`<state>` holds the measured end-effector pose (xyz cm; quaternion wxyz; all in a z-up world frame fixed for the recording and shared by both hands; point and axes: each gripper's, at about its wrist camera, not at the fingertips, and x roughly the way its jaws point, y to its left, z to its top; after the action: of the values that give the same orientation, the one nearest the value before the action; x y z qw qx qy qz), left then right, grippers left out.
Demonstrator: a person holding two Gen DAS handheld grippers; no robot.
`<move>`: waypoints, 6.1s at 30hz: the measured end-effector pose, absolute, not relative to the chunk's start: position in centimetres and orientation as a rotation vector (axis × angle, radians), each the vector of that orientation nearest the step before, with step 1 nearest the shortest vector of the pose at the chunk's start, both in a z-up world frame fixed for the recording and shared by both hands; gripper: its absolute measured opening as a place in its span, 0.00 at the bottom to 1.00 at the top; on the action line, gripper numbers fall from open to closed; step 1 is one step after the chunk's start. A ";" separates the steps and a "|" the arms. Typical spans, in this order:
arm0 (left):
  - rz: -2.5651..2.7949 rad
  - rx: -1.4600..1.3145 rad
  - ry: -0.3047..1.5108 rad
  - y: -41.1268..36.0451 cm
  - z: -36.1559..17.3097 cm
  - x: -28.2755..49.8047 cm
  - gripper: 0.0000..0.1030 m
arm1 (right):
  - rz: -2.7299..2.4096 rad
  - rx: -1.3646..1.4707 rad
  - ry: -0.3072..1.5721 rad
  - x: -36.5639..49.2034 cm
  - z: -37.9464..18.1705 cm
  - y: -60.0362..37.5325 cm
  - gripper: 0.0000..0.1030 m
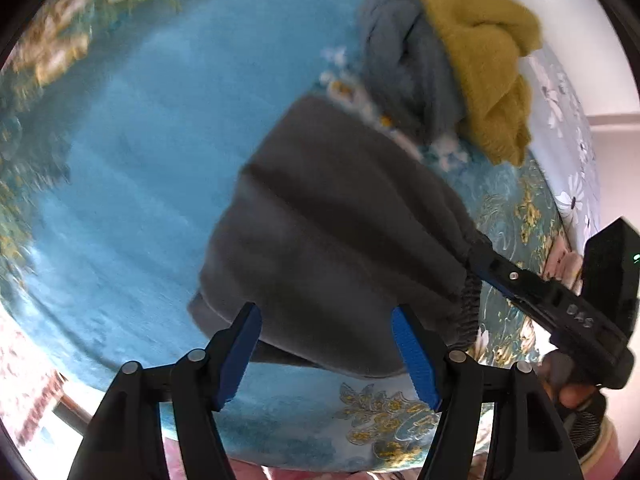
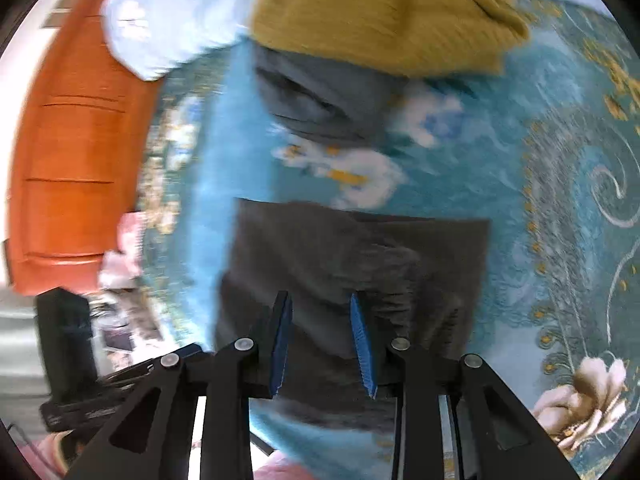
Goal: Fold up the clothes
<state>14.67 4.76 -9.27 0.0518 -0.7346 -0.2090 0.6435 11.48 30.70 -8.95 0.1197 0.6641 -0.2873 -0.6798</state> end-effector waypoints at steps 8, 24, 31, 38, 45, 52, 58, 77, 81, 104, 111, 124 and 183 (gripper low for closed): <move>1.828 -2.398 -0.819 3.9 -15.1 14.4 0.69 | -1.956 2.103 -0.722 11.6 -11.6 31.3 0.09; 1.958 -2.233 -0.797 -0.1 -10.7 11.4 0.76 | -1.957 2.024 -1.027 14.8 -9.4 34.6 0.81; 1.861 -2.256 -0.627 1.2 -13.5 10.0 0.80 | -1.906 2.055 -1.131 16.6 -11.7 35.1 0.93; 1.779 -2.246 -0.653 1.2 -15.8 8.4 0.95 | -1.868 2.070 -1.159 16.4 -14.6 35.5 0.94; 1.688 -2.217 -0.705 1.8 -17.5 6.6 0.97 | -1.800 2.021 -1.260 16.9 -16.4 36.0 1.00; 1.649 -2.195 -0.612 3.8 -17.8 5.4 0.97 | -1.718 1.958 -1.271 15.9 -17.1 34.8 1.00; 1.669 -2.196 -0.537 4.8 -17.8 4.2 0.96 | -1.700 1.977 -1.216 15.2 -18.0 34.4 1.00; 1.751 -2.143 -0.421 8.4 -14.2 3.4 0.42 | -1.697 1.948 -1.199 14.4 -14.6 34.6 0.65; 1.784 -2.085 -0.416 8.8 -11.9 3.9 0.39 | -1.744 1.899 -1.176 14.6 -11.8 35.1 0.64; 1.998 -1.665 -0.423 8.8 9.4 13.0 0.39 | -2.050 1.516 -1.000 23.2 8.8 40.6 0.64; 1.945 -1.554 -0.438 8.0 11.3 15.2 0.39 | -2.196 1.427 -1.021 27.7 13.5 39.5 0.64; 1.800 -1.467 -0.365 13.8 14.2 18.7 0.37 | -2.406 1.376 -1.233 39.0 16.1 41.2 0.64; 1.801 -1.763 -0.233 69.3 4.1 8.7 0.41 | -2.493 1.295 -1.370 34.0 3.7 102.7 0.66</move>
<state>8.65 69.34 4.12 0.3004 -0.6645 -0.0880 0.6786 34.01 102.72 3.66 0.0080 0.4142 -0.4383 -0.7977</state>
